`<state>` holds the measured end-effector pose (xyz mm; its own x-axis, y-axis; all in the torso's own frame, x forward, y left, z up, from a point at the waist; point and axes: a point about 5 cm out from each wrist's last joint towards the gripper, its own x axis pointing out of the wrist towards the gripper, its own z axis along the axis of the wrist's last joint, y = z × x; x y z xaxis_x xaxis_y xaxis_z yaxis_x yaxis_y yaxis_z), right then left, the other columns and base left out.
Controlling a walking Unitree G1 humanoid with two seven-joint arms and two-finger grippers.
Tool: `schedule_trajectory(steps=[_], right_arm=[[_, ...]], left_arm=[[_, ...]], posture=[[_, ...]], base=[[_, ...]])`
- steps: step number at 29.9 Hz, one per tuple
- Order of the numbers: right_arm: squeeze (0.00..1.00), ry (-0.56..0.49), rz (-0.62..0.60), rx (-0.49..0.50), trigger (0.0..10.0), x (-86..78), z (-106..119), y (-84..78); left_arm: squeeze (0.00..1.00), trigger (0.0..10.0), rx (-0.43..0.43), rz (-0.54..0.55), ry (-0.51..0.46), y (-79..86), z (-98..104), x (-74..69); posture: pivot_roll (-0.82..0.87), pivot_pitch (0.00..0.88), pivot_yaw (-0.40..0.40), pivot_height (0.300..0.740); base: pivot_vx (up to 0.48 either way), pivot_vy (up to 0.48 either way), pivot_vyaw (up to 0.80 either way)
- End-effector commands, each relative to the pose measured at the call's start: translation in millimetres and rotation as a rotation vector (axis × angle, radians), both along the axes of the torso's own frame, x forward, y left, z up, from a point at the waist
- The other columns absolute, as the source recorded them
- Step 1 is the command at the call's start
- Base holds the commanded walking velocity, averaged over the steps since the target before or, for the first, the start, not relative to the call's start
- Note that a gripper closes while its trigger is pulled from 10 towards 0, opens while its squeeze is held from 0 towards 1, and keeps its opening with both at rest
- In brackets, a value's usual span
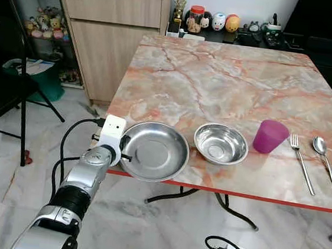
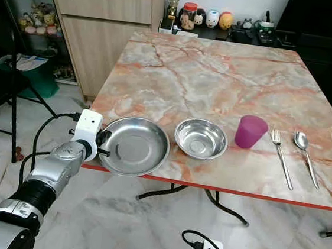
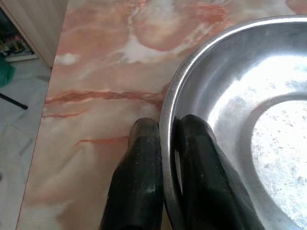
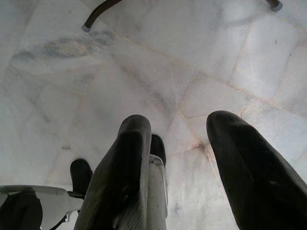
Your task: Setting the table
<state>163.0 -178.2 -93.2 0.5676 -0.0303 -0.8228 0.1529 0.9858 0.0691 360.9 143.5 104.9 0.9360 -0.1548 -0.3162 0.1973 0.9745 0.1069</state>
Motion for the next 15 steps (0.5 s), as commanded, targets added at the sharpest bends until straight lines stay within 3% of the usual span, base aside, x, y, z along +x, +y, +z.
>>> schedule_trajectory(steps=[1,7,10,12,15], right_arm=[[0.00,0.012,0.001,-0.001,10.0,-1.6,-0.8,-1.1],[0.00,0.013,0.000,-0.001,10.0,-1.1,-0.6,-1.2],[0.00,0.014,0.001,-0.002,10.0,-1.0,-0.6,-1.2],[0.00,0.014,0.001,-0.003,10.0,-0.9,-0.5,-1.6],[0.00,0.014,0.001,-0.005,10.0,-0.9,-0.5,-2.0]], left_arm=[[0.00,0.0,0.027,0.004,0.030,1.6,-6.2,-2.3],[0.00,0.0,0.022,0.024,0.017,4.7,-6.7,-3.4],[0.00,0.0,-0.003,0.107,-0.027,14.3,-5.3,-3.2],[0.00,0.0,-0.014,0.218,-0.087,30.0,-5.1,-6.2],[0.00,0.0,-0.087,0.280,-0.124,38.3,-5.0,-10.2]], posture=[[0.06,0.000,-0.006,0.740],[0.06,0.000,-0.008,0.740],[0.06,0.000,-0.009,0.740],[0.05,0.000,-0.009,0.740],[0.06,0.000,-0.011,0.740]], base=[[0.000,0.000,0.00],[0.000,0.000,0.00],[0.000,0.000,0.00],[0.000,0.000,0.00],[0.000,0.000,0.00]])
